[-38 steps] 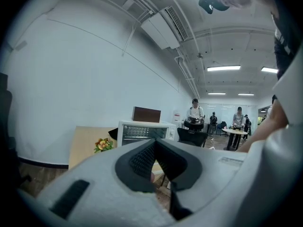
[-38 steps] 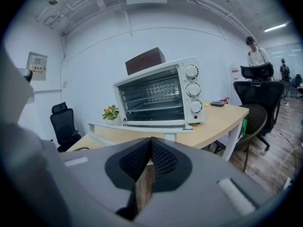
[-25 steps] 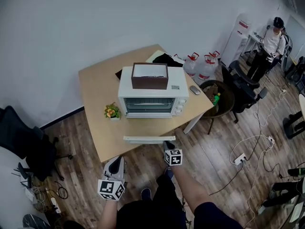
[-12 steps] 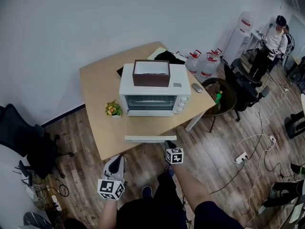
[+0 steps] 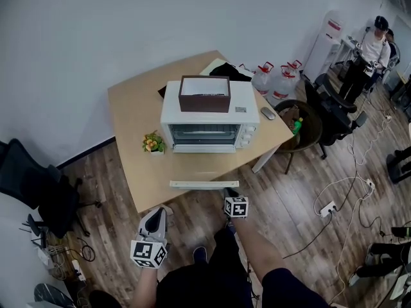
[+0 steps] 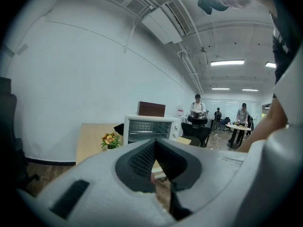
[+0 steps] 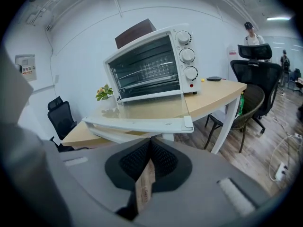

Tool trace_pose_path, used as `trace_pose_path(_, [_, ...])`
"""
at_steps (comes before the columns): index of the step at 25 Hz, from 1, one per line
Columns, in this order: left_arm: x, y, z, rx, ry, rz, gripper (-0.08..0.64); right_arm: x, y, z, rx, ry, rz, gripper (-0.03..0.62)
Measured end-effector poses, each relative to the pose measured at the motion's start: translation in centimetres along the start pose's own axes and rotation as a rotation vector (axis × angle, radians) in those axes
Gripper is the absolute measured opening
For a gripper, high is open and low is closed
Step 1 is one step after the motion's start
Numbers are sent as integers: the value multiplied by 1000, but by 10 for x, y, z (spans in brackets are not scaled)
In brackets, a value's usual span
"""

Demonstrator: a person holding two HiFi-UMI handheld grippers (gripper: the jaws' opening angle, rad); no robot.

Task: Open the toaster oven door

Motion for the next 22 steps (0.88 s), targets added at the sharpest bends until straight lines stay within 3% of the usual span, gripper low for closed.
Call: trace_pose_path(22, [-4,-5,-1,21,-4,-20,-2,-7,3,7,15,-13,34,8])
Point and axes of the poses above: the fingertips, and each gripper's own axes: z forward along the fingers, y to its right, x out of its top, the point moved 9 cm from there along -z, backward along the fingers, and after that the axes turned 10 degrees about -z, right-handed, at the moved point
